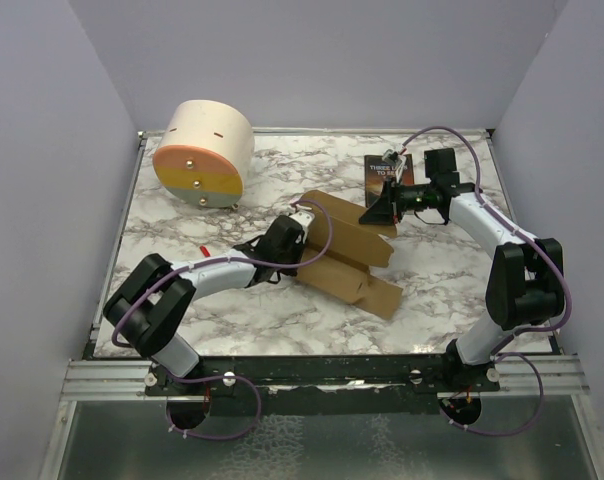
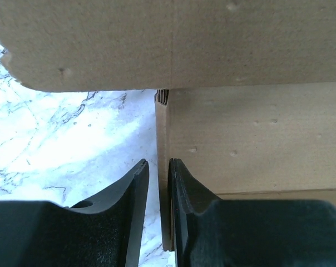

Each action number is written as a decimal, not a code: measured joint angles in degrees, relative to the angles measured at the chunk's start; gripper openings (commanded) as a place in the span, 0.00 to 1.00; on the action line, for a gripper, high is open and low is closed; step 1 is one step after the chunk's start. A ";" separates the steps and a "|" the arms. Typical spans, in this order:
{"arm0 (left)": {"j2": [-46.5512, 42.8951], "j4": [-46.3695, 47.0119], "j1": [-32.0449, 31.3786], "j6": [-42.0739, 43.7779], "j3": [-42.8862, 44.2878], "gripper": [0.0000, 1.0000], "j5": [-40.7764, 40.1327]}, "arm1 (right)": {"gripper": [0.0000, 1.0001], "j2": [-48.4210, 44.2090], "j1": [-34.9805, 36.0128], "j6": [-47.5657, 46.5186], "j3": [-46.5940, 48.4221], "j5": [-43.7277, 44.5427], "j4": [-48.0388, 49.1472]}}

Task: Fold the paper box

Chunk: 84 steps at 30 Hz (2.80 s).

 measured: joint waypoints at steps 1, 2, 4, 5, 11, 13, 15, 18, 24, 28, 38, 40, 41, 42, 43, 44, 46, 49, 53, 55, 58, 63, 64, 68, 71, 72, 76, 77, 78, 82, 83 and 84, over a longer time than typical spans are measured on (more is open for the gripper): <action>0.15 -0.04 -0.02 -0.11 0.00 0.02 -0.42 | 0.01 0.00 0.00 0.00 0.00 0.00 0.00; 0.17 -0.07 -0.11 -0.46 0.00 0.00 -0.81 | 0.01 0.00 0.00 0.00 0.00 0.00 0.02; 0.17 -0.07 -0.37 -0.44 0.02 0.00 -2.10 | 0.01 0.00 0.07 0.00 0.00 -0.02 0.02; 0.17 -0.11 -0.52 -0.59 0.02 0.00 -2.78 | 0.01 0.00 0.07 0.00 0.00 0.00 0.02; 0.17 -0.72 -1.86 -0.85 0.24 0.12 -6.14 | 0.01 0.00 0.11 -0.02 -0.13 0.00 0.02; 0.15 -1.03 -2.14 -0.98 0.24 0.31 -6.38 | 0.01 0.00 0.11 -0.02 -0.22 0.00 0.02; 0.00 -1.49 -2.25 -1.33 0.24 0.43 -6.54 | 0.01 0.02 0.11 -0.07 -0.22 0.00 0.02; -1.14 -2.32 -2.25 -1.99 0.22 0.60 -6.69 | 0.01 0.04 0.11 -0.33 -0.22 0.00 -0.02; -10.03 -0.22 -2.03 -3.04 -2.29 0.82 -6.25 | 0.01 0.07 0.11 -1.92 -0.20 -0.04 -0.46; -19.12 4.81 0.09 -3.50 -7.98 0.95 -2.38 | 0.01 0.17 0.11 -3.56 -0.13 -0.20 -1.40; -26.99 33.16 23.12 -12.81 -20.70 0.95 26.36 | 0.01 2.34 0.11 -11.13 2.49 -4.09 -7.21; -24.26 38.60 24.33 -13.68 -20.17 0.91 31.45 | 0.01 2.36 0.11 -12.85 3.06 -4.96 -8.44; -22.36 41.35 24.57 -13.92 -19.69 0.88 34.10 | 0.01 2.36 0.11 -13.51 3.39 -5.31 -8.96; -20.41 44.09 24.72 -14.12 -19.23 0.86 36.65 | 0.01 2.40 0.11 -14.27 3.65 -5.62 -9.53; -18.62 46.40 24.79 -14.14 -18.75 0.83 38.75 | 0.01 2.43 0.11 -15.02 3.87 -6.03 -9.88; -17.07 48.24 24.76 -14.25 -18.36 0.80 40.54 | 0.01 2.43 0.11 -15.89 4.07 -6.29 -10.45; -13.22 51.65 24.79 -14.34 -17.00 0.74 44.28 | 0.01 2.45 0.13 -17.33 4.52 -6.56 -11.56; -8.24 54.40 24.79 -14.47 -14.27 0.69 49.11 | 0.01 2.56 0.44 -18.99 5.03 -6.62 -12.72; -4.83 55.30 24.79 -13.77 -12.00 0.61 52.52 | 0.01 3.08 0.85 -21.18 5.99 -6.75 -14.27; -3.80 55.65 24.76 -13.18 -11.61 0.58 53.59 | 0.01 3.39 1.09 -22.16 6.64 -6.80 -15.26; -1.88 56.04 24.37 -12.55 -10.93 0.53 54.93 | 0.01 3.72 1.55 -23.89 7.50 -6.99 -16.52; 1.33 56.13 22.95 -11.37 -9.40 0.37 56.65 | 0.01 4.07 2.47 -26.40 8.66 -7.30 -18.27; 1.81 55.84 22.56 -11.10 -9.03 0.33 56.94 | 0.01 4.13 2.73 -26.91 8.81 -7.32 -18.67; 2.73 55.54 21.44 -10.25 -8.02 0.05 57.77 | 0.02 4.44 3.21 -28.11 9.42 -7.32 -19.56; 2.75 55.63 21.27 -9.77 -8.00 0.01 58.82 | 0.04 4.48 3.26 -29.03 9.57 -7.06 -19.80; 2.73 55.71 21.22 -9.57 -8.02 0.00 59.17 | 0.06 4.52 3.15 -29.27 9.68 -6.86 -19.87; 1.90 56.37 21.11 -9.18 -8.98 0.00 58.99 | 0.25 4.55 3.13 -29.73 10.51 -6.40 -20.50; 1.29 56.68 21.11 -9.01 -9.64 0.00 58.75 | 0.31 4.55 3.13 -29.77 10.75 -6.38 -20.85; 0.35 57.16 21.09 -8.79 -10.75 0.00 58.31 | 0.36 4.55 3.13 -29.70 11.13 -6.38 -21.31; -3.63 58.77 20.83 -7.78 -16.06 0.00 55.56 | 0.51 3.69 2.71 -29.55 11.52 -6.40 -21.97; -4.68 58.97 20.81 -7.52 -17.55 0.00 54.58 | 0.54 3.26 2.51 -29.66 11.52 -6.43 -22.10; -6.36 59.23 20.61 -7.10 -19.41 0.00 53.46 | 0.56 2.54 2.03 -29.62 11.50 -6.47 -22.21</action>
